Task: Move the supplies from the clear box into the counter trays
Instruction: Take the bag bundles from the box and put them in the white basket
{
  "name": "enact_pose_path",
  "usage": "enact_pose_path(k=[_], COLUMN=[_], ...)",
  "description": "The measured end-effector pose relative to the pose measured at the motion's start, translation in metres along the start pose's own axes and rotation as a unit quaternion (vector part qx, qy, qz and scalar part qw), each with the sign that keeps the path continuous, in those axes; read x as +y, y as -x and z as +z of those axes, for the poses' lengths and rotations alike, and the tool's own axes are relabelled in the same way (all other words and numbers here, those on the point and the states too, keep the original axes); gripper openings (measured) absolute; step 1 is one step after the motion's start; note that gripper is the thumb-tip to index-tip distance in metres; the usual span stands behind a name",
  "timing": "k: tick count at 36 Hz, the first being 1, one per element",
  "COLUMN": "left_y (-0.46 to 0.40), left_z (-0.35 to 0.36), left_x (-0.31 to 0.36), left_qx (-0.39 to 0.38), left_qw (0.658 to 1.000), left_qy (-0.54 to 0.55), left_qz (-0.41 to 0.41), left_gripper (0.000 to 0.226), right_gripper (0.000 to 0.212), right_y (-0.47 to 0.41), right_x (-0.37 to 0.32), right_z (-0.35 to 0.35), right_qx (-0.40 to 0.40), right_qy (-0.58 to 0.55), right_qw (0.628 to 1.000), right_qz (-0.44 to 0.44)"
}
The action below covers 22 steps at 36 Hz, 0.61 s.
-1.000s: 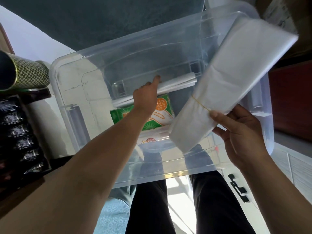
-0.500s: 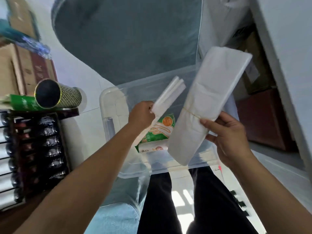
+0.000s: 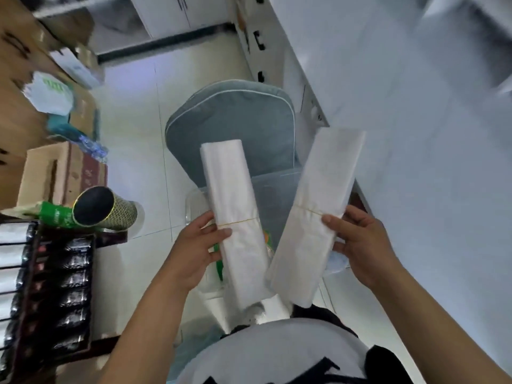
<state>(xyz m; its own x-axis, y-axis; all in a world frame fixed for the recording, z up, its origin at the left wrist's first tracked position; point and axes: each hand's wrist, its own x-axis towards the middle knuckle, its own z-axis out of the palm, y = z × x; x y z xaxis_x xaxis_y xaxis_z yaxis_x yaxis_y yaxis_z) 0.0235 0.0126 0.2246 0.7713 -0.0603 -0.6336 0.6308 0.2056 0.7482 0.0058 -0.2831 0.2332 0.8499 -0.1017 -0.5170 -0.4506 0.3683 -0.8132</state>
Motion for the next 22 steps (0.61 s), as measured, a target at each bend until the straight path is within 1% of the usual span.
enact_pose_path(k=[3, 6, 11, 14, 18, 22], left_y=[0.008, 0.018, 0.027, 0.034, 0.054, 0.083], left_z=[0.0, -0.004, 0.008, 0.033, 0.076, 0.119], left_x=[0.003, 0.0, -0.013, -0.021, -0.03, -0.04], left_qx=[-0.026, -0.049, -0.163, -0.245, -0.354, -0.427], left_qw=[0.999, 0.998, 0.986, 0.967, 0.929, 0.892], left_qy=[-0.03, -0.04, -0.042, -0.068, -0.111, -0.152], left_qz=[0.012, 0.005, -0.01, -0.014, 0.001, 0.003], left_gripper=[0.042, 0.041, 0.037, 0.036, 0.036, 0.047], right_gripper=[0.031, 0.029, 0.037, 0.042, 0.037, 0.038], right_y=[0.033, 0.075, 0.148, 0.195, 0.265, 0.335], right_x=[-0.007, -0.006, 0.017, 0.035, 0.051, 0.063], right_z=[-0.005, -0.01, -0.025, -0.037, -0.061, -0.089], right_qx=[0.046, 0.095, 0.191, 0.251, 0.325, 0.403], right_qy=[0.009, 0.011, -0.026, -0.048, -0.063, -0.08], right_qw=[0.998, 0.992, 0.972, 0.955, 0.928, 0.888], right_qz=[-0.046, -0.085, -0.132, -0.151, -0.172, -0.208])
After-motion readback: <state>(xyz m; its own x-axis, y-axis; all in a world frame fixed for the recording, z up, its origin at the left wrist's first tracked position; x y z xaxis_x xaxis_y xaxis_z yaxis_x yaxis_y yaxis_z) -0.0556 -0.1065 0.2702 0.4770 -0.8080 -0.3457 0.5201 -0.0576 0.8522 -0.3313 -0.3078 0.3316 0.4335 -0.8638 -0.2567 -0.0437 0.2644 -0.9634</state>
